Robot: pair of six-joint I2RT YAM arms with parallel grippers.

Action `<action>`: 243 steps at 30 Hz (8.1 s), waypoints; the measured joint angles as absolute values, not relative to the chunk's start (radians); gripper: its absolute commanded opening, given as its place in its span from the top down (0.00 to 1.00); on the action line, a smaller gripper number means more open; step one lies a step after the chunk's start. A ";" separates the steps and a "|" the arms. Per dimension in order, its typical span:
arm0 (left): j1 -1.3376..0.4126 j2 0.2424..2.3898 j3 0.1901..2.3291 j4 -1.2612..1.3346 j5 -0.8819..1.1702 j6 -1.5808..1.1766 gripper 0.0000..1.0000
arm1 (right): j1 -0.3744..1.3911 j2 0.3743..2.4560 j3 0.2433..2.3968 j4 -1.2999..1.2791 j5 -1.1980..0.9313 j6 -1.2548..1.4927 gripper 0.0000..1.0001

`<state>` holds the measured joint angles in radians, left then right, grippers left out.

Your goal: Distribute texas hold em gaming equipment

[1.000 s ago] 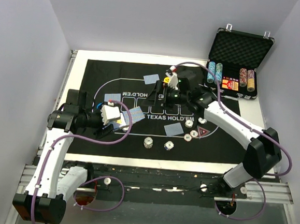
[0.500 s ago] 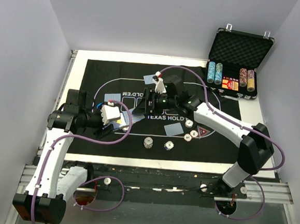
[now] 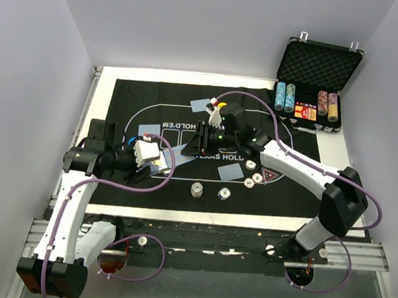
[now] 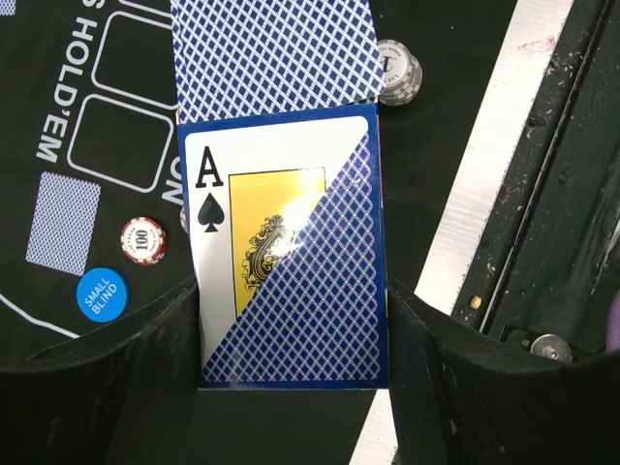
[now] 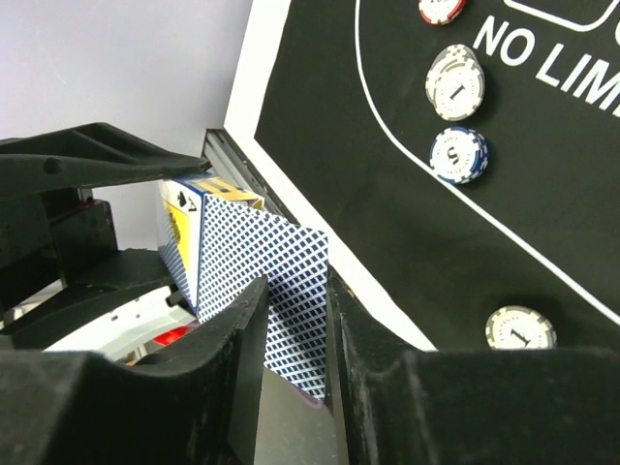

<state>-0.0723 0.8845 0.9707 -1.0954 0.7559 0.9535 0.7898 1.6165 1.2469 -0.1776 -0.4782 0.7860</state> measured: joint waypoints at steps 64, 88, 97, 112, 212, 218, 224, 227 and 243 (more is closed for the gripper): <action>-0.072 0.868 0.968 -1.087 0.757 0.956 0.53 | 0.541 2.048 1.493 0.186 -0.695 1.026 0.99; -0.072 0.867 0.968 -1.088 0.762 0.952 0.53 | 0.708 2.804 2.336 0.191 -0.588 1.116 0.71; -0.072 0.862 0.968 -1.091 0.762 0.952 0.53 | 0.709 2.805 2.333 0.127 -0.533 1.082 0.26; -0.072 0.851 0.968 -1.092 0.764 0.949 0.53 | 0.649 2.504 2.074 -0.029 -0.519 0.917 0.00; -0.072 0.889 0.963 -1.055 0.767 0.927 0.53 | 0.678 1.579 1.141 0.042 -0.701 0.880 0.83; -0.072 0.889 0.963 -1.055 0.767 0.927 0.53 | 0.648 1.570 1.141 0.022 -0.701 0.878 0.86; -0.072 0.889 0.963 -1.054 0.767 0.927 0.53 | 0.614 1.546 1.143 0.020 -0.711 0.891 0.89; -0.072 0.889 0.963 -1.054 0.767 0.927 0.53 | 0.604 1.540 1.142 0.034 -0.725 0.910 0.90; -0.072 0.892 0.963 -1.052 0.767 0.928 0.53 | 0.450 1.644 1.237 0.147 -0.813 0.995 0.99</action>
<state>-0.0723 0.8921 0.9630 -1.0519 0.7673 0.9283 0.4500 1.6440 1.2373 0.1467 -0.8135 0.9947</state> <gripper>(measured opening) 0.716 0.014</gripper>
